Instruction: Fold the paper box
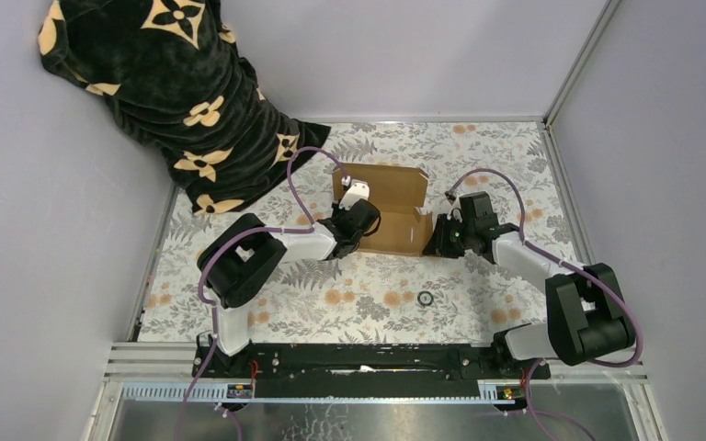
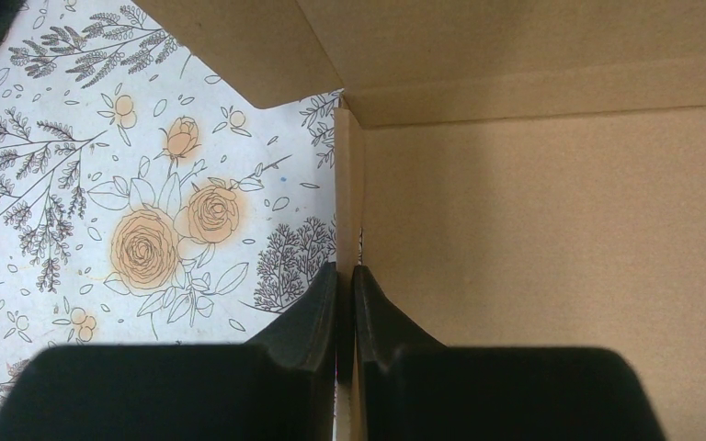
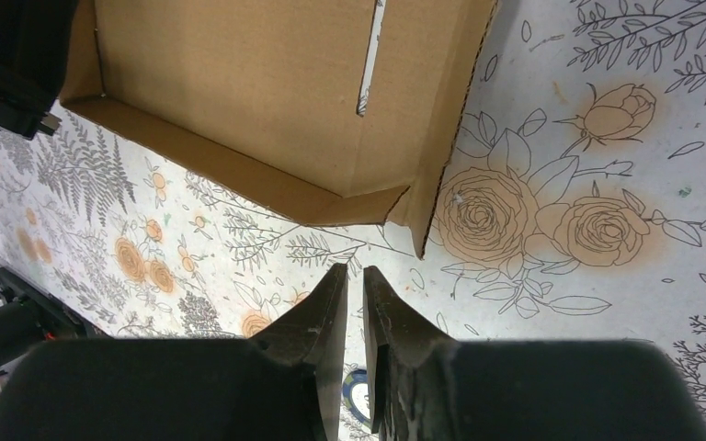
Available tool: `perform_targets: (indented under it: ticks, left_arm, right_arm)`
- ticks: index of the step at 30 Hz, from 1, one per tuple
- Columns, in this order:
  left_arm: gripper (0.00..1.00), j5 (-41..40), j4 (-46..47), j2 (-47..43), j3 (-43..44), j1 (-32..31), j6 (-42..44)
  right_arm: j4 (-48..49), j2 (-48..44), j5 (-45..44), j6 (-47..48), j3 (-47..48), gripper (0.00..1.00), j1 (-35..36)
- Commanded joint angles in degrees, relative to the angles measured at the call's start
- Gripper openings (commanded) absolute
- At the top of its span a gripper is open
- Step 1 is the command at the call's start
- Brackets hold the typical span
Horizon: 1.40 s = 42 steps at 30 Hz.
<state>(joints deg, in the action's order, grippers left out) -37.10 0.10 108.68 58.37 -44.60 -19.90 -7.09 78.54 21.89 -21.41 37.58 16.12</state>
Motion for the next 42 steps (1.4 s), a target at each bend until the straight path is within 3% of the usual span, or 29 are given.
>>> perform_targets:
  ticks: [1, 32, 42]
  left_arm:
    - [0.13, 1.56, -2.01, 2.37, -1.28, -0.92, -1.19]
    - [0.13, 2.11, -1.24, 2.58, -1.48, -1.63, -0.66]
    - [0.13, 1.86, -1.73, 3.14, -0.99, -1.62, -0.49]
  right_arm:
    - [1.75, 1.15, -2.10, -0.65, 0.36, 0.19, 1.29]
    - [12.92, 10.70, -13.01, -9.27, 4.70, 0.19, 8.87]
    - [1.75, -0.45, -18.69, -4.48, 6.55, 0.23, 8.25]
